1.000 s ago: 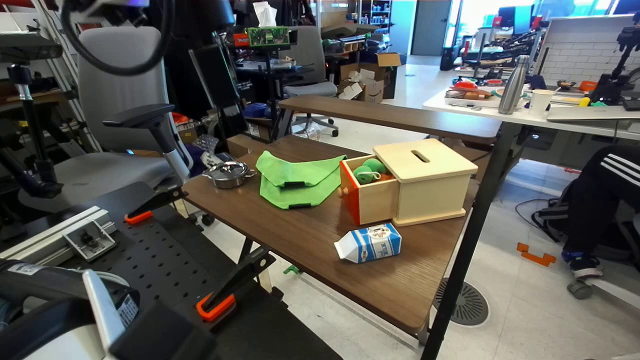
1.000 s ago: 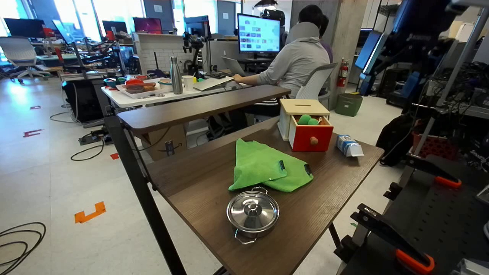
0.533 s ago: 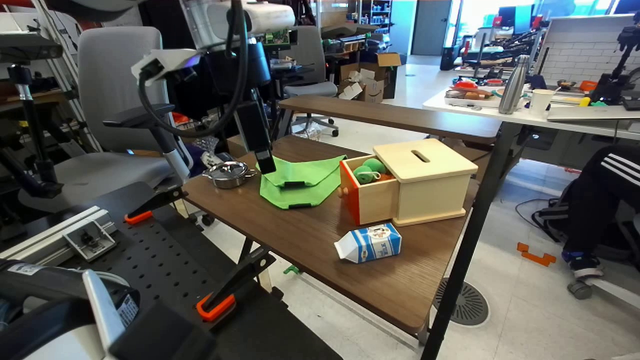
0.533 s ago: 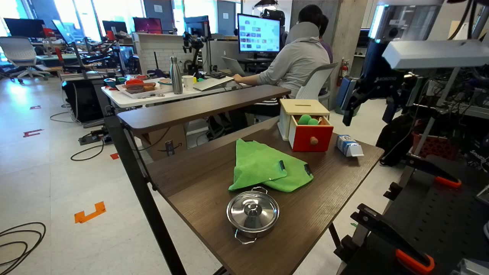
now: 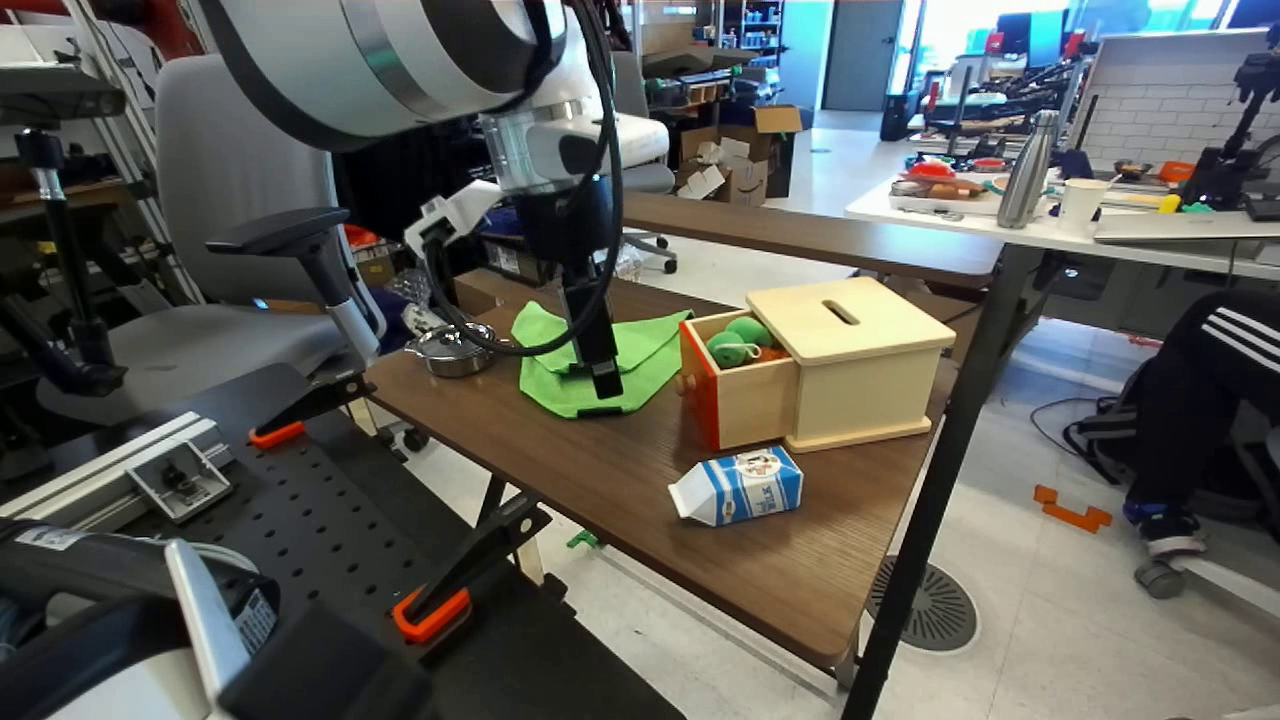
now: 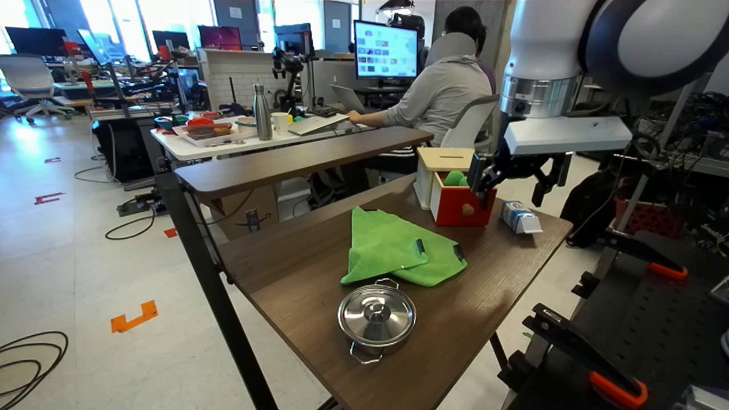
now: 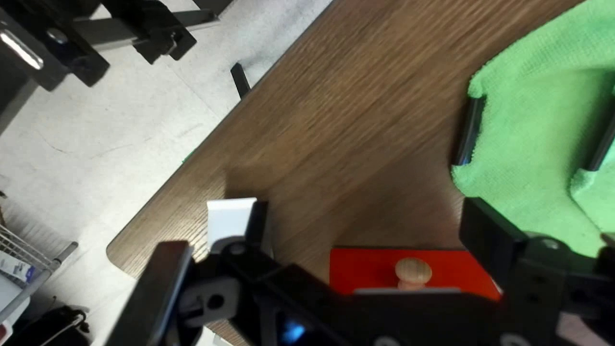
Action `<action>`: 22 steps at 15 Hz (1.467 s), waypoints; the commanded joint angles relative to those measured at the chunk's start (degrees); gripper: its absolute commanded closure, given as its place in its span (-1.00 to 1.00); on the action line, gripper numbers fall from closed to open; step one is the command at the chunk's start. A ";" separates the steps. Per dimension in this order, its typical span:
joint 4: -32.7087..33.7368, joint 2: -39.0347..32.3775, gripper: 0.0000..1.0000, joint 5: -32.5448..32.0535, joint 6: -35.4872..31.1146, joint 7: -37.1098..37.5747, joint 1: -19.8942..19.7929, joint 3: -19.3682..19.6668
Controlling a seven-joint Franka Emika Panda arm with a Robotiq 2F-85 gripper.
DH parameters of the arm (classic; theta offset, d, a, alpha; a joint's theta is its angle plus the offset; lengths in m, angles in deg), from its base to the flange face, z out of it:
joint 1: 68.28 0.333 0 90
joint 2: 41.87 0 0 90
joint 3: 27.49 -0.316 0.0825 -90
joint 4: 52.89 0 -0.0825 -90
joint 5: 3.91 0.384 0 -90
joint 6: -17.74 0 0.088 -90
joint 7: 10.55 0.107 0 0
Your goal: Close the drawer
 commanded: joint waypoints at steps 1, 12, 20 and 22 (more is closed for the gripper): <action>5.37 -6.72 -1.00 5.26 -4.17 -1.78 7.81 6.97; 13.74 -13.96 -1.00 24.01 -4.44 -15.76 11.26 10.35; 16.16 -15.76 -1.00 28.97 -4.57 -23.42 11.93 10.47; 16.85 -16.02 -1.00 29.95 -4.20 -24.88 11.60 10.33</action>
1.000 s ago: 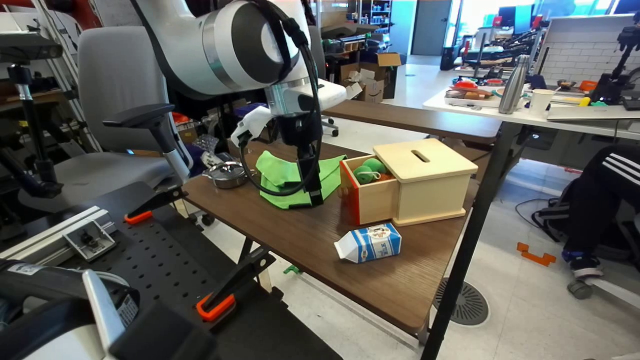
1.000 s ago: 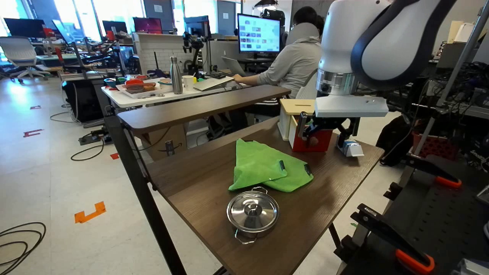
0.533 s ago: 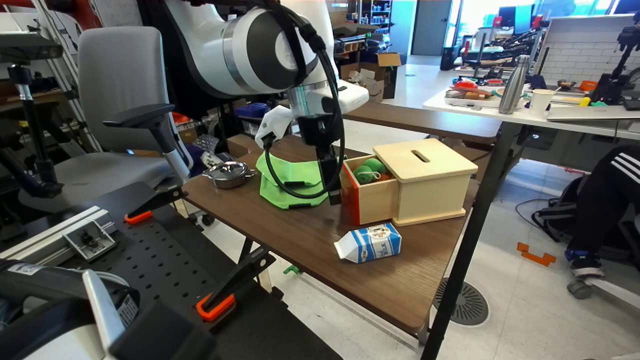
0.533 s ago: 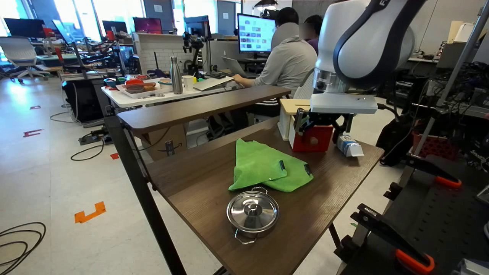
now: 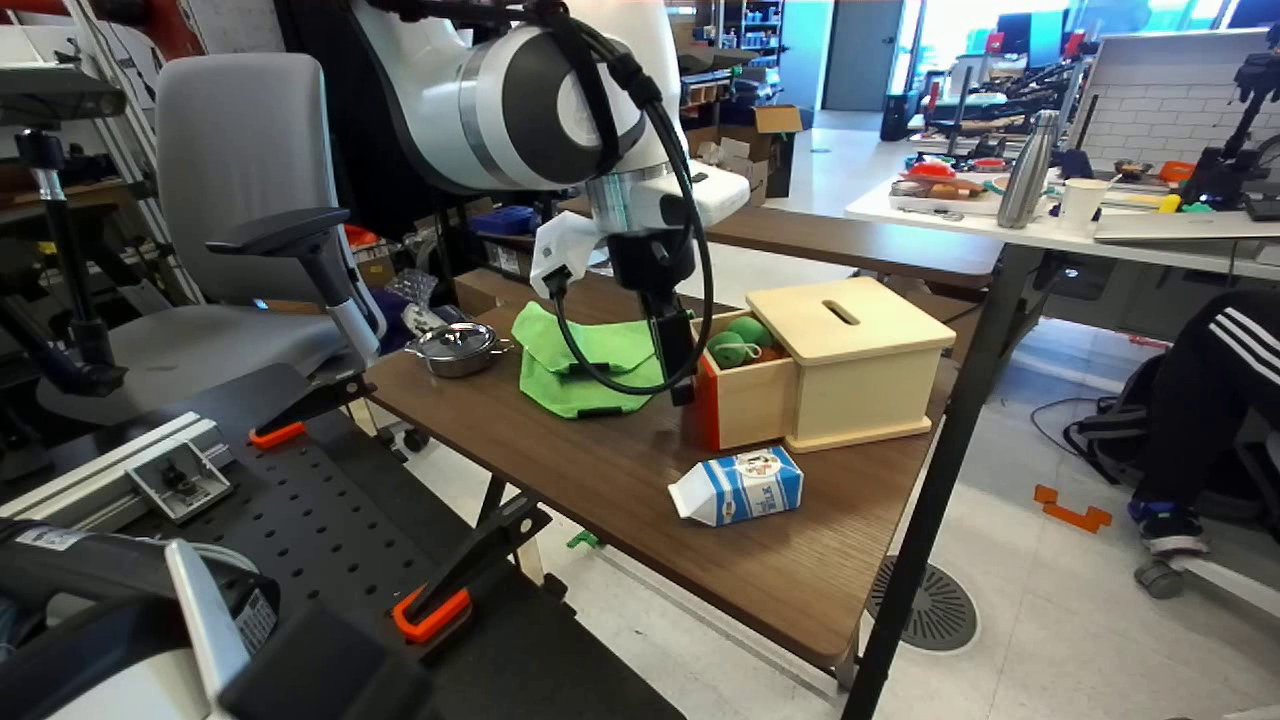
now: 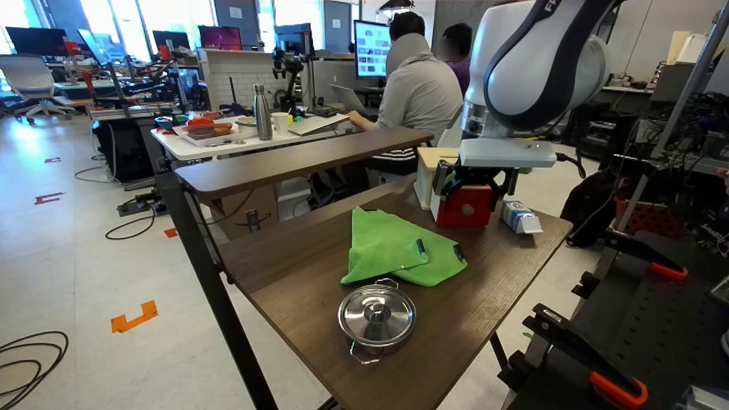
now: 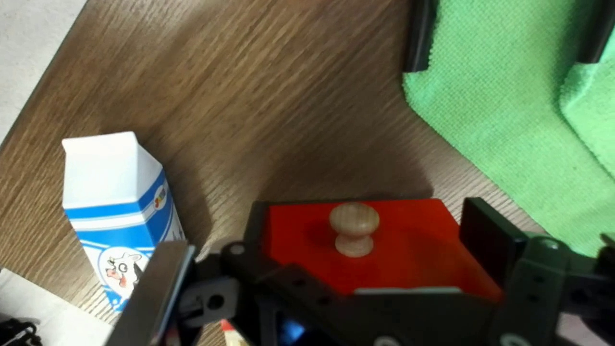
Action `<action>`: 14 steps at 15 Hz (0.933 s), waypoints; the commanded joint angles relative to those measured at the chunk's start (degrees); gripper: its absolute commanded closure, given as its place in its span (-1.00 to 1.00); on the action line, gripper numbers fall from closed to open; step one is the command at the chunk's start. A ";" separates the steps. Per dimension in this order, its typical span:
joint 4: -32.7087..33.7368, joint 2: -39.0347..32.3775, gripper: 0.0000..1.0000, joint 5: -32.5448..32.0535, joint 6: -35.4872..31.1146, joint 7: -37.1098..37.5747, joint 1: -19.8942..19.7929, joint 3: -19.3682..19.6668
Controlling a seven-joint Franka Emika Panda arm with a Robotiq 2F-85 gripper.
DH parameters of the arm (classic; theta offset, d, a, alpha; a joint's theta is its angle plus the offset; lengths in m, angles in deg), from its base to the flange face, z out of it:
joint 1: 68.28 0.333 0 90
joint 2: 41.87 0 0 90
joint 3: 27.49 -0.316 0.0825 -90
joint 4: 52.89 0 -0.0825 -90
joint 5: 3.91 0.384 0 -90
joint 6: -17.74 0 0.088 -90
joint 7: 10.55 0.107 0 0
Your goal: Close the drawer
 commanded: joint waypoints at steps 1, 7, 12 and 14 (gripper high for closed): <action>2.26 -1.48 -1.00 3.37 -0.22 -4.13 0.41 0.63; 4.25 -2.08 -1.00 5.21 -0.23 -6.64 0.32 1.95; 5.99 -3.14 -1.00 6.17 0.11 -7.41 0.34 2.67; 6.83 -3.67 -1.00 6.67 0.29 -7.56 0.16 2.88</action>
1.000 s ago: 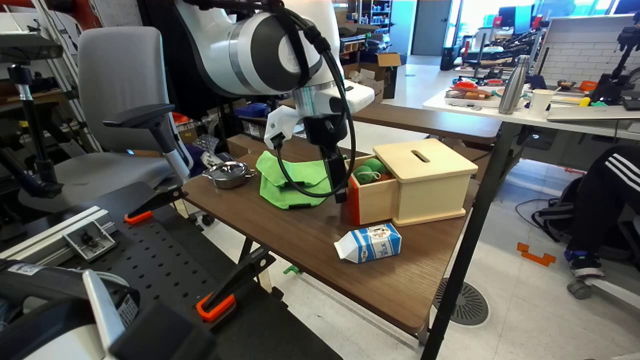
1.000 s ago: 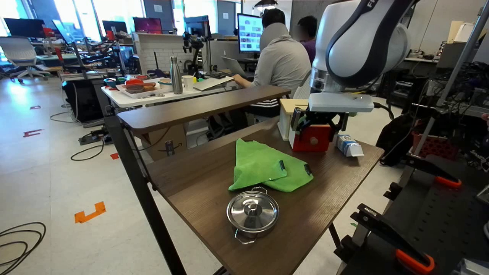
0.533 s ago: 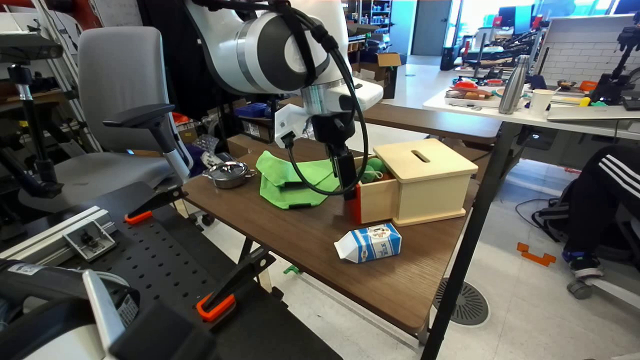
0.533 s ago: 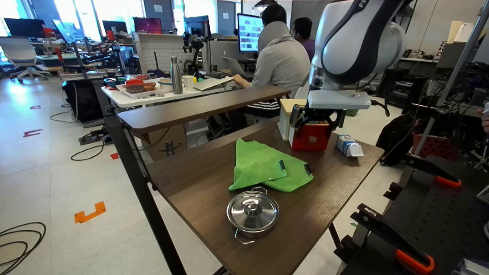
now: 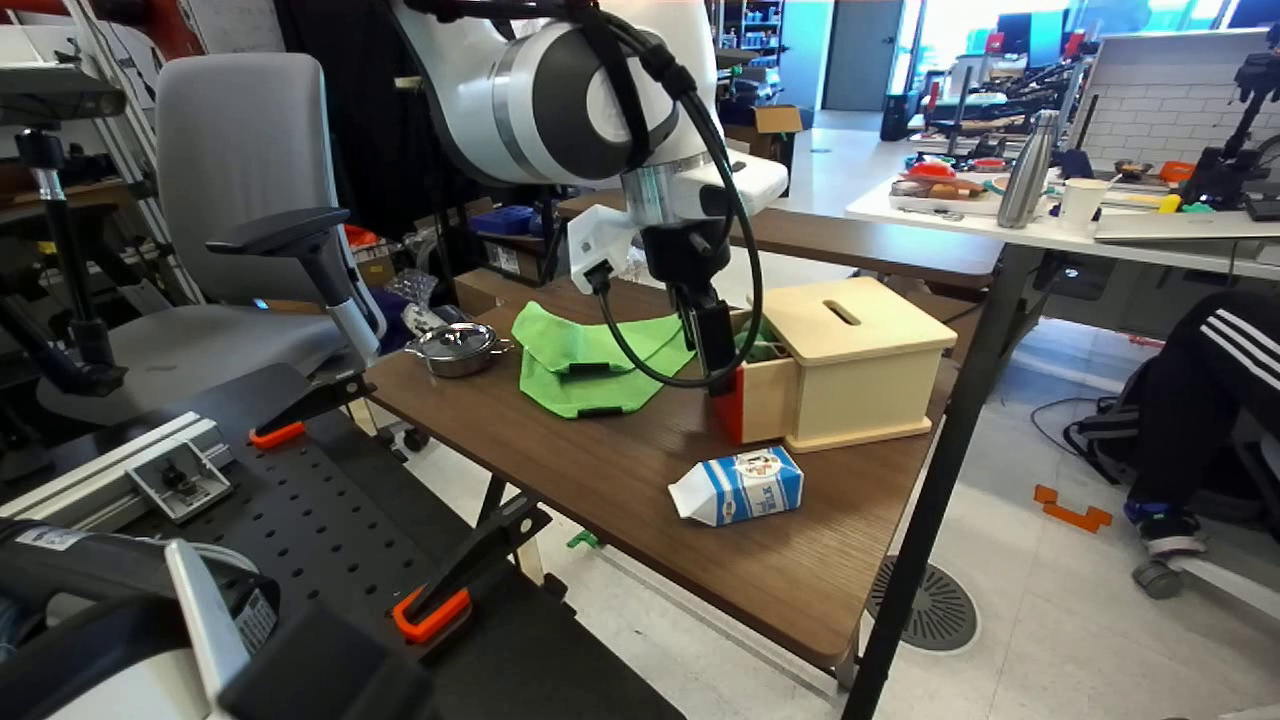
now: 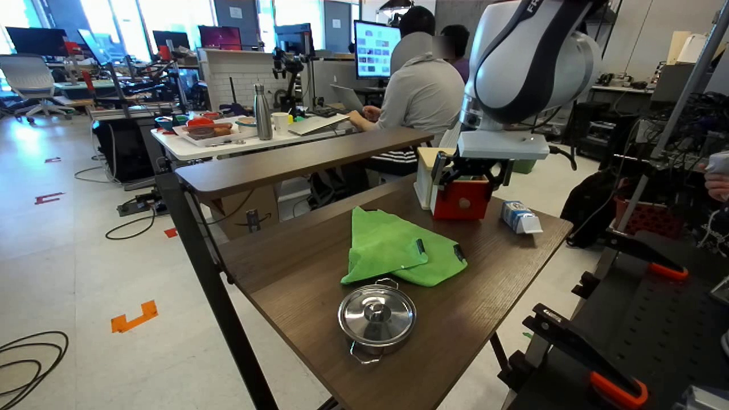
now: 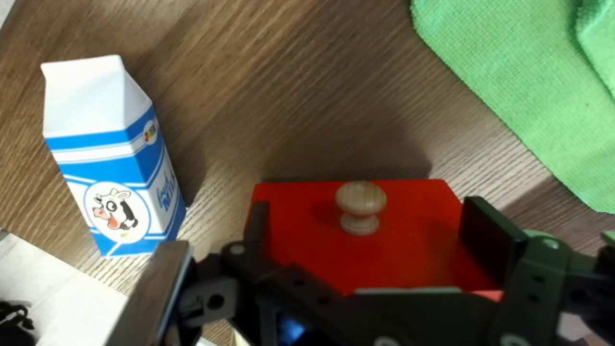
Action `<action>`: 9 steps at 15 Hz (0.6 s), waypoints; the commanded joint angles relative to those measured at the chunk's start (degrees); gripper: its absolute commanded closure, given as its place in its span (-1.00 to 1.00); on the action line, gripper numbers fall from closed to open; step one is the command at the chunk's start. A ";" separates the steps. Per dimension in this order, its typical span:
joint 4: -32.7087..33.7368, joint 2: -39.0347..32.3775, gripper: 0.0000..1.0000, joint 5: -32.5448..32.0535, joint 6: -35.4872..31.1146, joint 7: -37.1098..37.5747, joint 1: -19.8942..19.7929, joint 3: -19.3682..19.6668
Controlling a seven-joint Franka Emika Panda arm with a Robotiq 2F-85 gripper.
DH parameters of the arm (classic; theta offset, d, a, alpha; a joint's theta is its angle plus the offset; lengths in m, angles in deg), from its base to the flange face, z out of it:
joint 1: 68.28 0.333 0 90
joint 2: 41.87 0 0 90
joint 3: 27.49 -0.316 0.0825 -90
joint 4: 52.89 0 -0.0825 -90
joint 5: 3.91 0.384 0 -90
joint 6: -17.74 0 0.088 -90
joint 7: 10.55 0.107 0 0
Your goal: Close the drawer
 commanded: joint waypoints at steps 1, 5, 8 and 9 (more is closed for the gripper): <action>3.71 -2.40 -1.00 2.65 0.41 -2.13 0.00 1.32; 6.20 -3.55 -1.00 3.84 1.10 -2.27 -1.09 1.64; 7.71 -4.23 -1.00 4.66 1.32 -2.23 -1.66 2.03; 8.19 -4.36 -1.00 5.08 1.45 -2.31 -1.97 2.03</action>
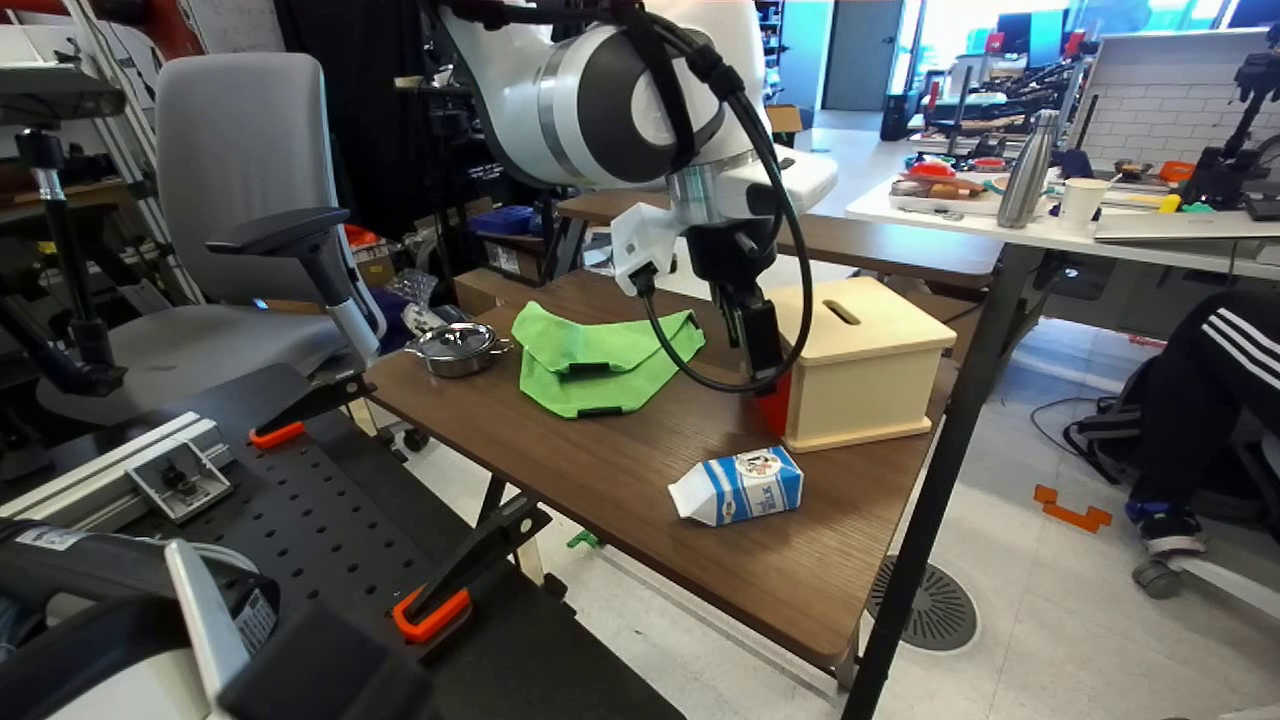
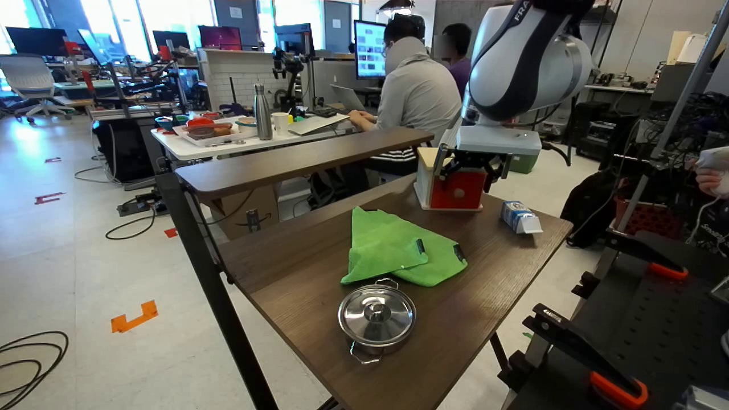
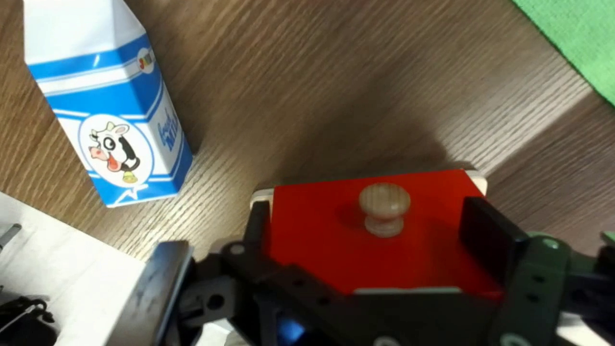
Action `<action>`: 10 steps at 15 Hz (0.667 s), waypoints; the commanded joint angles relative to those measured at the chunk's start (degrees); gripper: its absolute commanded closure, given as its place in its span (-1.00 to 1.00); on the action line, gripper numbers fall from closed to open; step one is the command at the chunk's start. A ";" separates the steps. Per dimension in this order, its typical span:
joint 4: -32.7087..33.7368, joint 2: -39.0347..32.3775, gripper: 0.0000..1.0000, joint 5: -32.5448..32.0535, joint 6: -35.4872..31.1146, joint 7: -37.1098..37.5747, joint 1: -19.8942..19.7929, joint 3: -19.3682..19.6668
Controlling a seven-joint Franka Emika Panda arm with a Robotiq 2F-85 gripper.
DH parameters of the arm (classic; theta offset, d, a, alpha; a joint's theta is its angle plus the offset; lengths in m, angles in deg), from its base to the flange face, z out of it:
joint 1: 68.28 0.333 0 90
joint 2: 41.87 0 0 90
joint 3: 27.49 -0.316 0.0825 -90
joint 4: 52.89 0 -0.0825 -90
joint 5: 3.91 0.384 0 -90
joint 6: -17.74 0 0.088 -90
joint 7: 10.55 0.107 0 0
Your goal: Close the drawer
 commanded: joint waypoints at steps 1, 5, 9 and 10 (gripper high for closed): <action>3.53 -1.67 -1.00 2.79 1.23 -1.71 -0.82 0.59; 3.98 -2.05 -1.00 2.55 0.05 -0.47 0.57 2.77; 2.04 -0.39 -1.00 2.68 -0.18 -1.87 -0.25 1.81; 0.76 0.79 -1.00 2.58 -0.37 -2.31 -0.22 1.69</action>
